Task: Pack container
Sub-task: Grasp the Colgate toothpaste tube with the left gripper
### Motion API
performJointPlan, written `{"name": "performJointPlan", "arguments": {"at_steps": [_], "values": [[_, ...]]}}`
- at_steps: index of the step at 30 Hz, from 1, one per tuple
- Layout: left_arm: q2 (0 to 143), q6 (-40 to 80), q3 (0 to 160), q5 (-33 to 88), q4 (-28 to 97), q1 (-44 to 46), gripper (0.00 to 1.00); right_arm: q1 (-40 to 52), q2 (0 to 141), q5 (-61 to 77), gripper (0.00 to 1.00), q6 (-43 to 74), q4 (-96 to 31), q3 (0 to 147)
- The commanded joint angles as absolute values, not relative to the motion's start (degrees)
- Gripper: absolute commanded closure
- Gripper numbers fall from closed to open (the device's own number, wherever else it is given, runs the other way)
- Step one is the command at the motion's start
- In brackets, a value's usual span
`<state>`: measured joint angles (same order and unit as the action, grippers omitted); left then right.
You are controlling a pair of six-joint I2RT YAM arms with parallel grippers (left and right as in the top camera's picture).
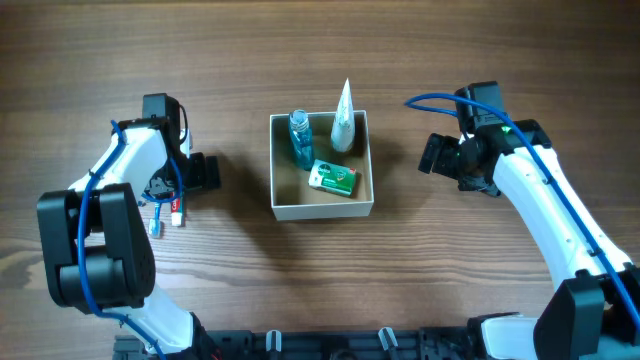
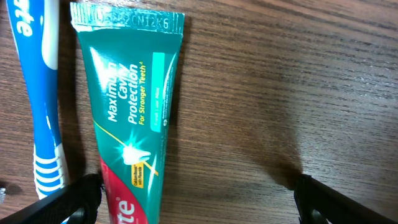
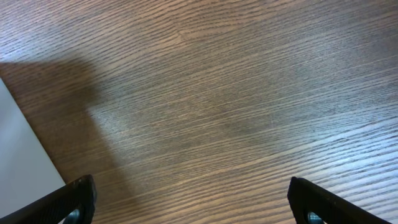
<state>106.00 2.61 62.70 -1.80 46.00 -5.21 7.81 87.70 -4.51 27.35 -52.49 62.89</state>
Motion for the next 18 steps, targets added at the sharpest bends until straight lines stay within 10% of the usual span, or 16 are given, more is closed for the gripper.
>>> {"name": "performJointPlan", "arguments": {"at_steps": [1,8,18], "values": [[107.74,1.74,63.59,-0.21,45.74,-5.52,0.00,7.64,88.18,-4.14,0.00,26.89,-52.69,62.28],[109.89,1.93,63.59,0.16,46.04,-5.52,0.03,7.64,88.18,-4.14,0.00,26.94,-52.82,62.28],[109.89,1.93,63.59,-0.49,51.72,-5.54,0.51,7.64,88.18,-4.14,0.00,26.96,-52.73,62.28]]}}
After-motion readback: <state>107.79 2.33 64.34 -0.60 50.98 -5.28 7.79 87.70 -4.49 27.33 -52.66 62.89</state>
